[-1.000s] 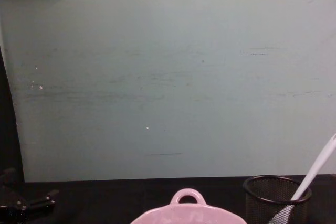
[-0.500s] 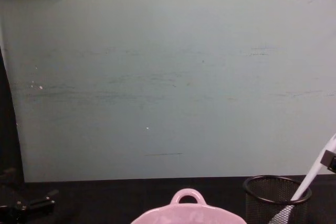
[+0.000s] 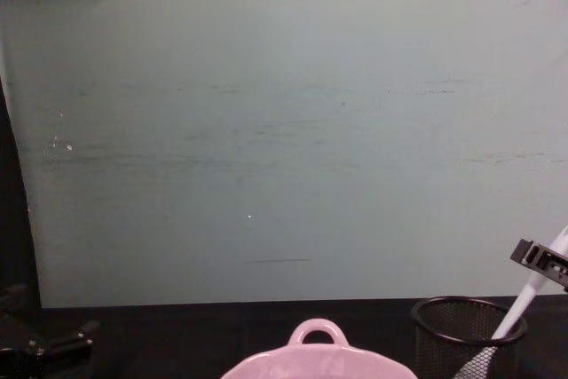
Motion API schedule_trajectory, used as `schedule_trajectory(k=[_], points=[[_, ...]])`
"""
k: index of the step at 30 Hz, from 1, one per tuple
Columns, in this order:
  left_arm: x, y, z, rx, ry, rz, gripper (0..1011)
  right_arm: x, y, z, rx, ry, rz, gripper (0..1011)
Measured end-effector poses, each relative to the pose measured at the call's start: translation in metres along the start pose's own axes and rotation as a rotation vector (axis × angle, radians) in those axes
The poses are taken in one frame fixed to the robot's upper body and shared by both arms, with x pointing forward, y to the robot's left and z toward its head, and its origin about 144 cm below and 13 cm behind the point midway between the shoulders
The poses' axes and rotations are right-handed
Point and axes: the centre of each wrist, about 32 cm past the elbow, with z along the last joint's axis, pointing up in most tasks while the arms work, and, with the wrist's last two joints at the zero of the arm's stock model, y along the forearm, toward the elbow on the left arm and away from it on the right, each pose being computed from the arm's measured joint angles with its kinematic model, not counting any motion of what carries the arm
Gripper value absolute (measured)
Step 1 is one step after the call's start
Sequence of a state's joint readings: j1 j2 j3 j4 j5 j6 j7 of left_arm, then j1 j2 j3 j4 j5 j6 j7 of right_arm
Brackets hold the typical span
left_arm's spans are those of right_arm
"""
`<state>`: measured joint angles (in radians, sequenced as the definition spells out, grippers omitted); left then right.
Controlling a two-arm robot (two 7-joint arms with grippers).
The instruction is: Use the one hand to pick up the spoon and stir the clear water in the bowl.
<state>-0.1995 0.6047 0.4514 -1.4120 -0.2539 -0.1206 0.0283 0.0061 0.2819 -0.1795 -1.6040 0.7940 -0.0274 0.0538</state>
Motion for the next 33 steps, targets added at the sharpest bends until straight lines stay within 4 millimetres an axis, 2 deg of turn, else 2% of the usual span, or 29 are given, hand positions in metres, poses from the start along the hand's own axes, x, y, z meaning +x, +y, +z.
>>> schedule_trajectory(k=[14,24,33], points=[[0.000,0.000,0.000,0.000,0.000,0.000,1011,0.000,0.024,0.003,-0.017,0.022,-0.033,1002],[0.000,0.000,0.000,0.000,0.000,0.000,1011,-0.001,0.023,0.003,-0.016,0.018,-0.030,1000],[0.000,0.000,0.000,0.000,0.000,0.000,1011,-0.001,0.022,0.003,-0.015,0.016,-0.029,812]])
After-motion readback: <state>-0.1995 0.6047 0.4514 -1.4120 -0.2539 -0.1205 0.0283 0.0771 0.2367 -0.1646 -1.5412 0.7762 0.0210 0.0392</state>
